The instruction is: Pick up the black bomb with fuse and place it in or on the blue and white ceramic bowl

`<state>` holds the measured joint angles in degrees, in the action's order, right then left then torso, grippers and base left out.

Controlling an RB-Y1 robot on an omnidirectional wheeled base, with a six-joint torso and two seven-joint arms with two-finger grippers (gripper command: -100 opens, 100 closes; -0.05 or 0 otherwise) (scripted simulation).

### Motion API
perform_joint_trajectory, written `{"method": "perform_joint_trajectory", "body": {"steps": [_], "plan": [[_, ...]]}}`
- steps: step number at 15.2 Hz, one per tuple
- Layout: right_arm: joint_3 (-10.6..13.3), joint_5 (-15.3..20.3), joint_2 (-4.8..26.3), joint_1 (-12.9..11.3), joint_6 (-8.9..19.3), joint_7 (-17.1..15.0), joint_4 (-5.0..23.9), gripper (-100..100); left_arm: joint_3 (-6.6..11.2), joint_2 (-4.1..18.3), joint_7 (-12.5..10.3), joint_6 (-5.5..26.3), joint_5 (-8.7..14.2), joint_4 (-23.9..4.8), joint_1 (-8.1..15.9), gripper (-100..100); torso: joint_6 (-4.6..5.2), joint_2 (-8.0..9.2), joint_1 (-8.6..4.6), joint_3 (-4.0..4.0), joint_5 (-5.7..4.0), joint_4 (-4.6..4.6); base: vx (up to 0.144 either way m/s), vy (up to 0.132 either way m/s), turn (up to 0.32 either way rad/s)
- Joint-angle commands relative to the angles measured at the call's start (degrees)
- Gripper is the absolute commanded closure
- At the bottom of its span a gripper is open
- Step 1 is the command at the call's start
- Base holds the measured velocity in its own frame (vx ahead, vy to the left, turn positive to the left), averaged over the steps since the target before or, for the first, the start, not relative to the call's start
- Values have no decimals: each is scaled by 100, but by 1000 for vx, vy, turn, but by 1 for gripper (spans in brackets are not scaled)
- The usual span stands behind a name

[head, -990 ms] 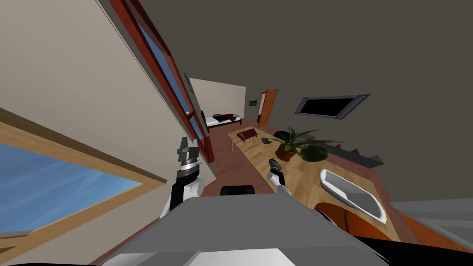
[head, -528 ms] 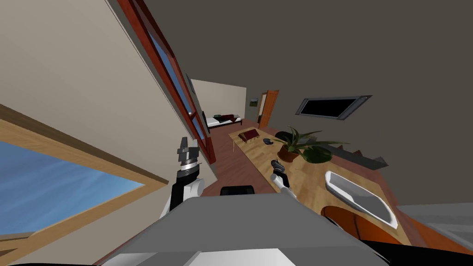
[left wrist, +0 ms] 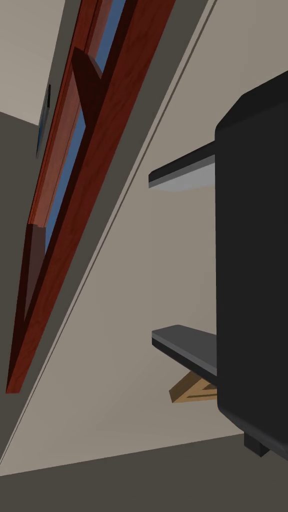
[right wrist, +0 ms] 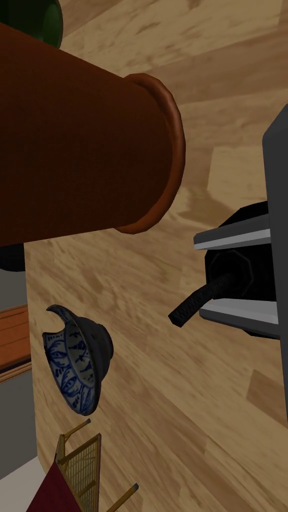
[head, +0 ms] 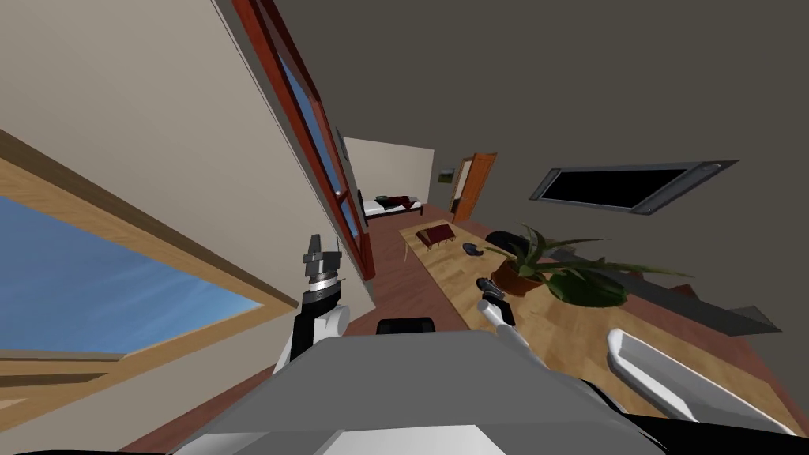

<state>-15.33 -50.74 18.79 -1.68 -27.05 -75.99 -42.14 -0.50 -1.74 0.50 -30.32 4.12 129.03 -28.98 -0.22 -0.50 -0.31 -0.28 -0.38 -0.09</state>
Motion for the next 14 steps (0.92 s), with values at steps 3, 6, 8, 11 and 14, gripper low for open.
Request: {"method": "perform_joint_trajectory", "body": {"steps": [3,6,8,11,14], "plan": [[-40,-58,292,-48,-7,-236,347,100,0,0,0,0,0,0,0,0,1,11,4,5,1,0,56,0,125],[-206,-181,617,25,136,-375,494,100,0,0,0,0,0,0,0,0,0,0,7,1,14,2,106,-6,279],[-323,-266,841,77,235,-480,593,100,0,0,0,0,0,0,0,0,-2,-18,7,-9,16,-2,138,-24,301],[-383,-310,953,104,284,-537,643,100,0,0,0,0,0,0,0,0,1,-19,16,-12,18,-5,96,-17,174],[-504,-399,1176,159,383,-655,740,100,0,0,0,0,0,0,0,0,6,4,32,1,27,-1,60,0,166]]}}
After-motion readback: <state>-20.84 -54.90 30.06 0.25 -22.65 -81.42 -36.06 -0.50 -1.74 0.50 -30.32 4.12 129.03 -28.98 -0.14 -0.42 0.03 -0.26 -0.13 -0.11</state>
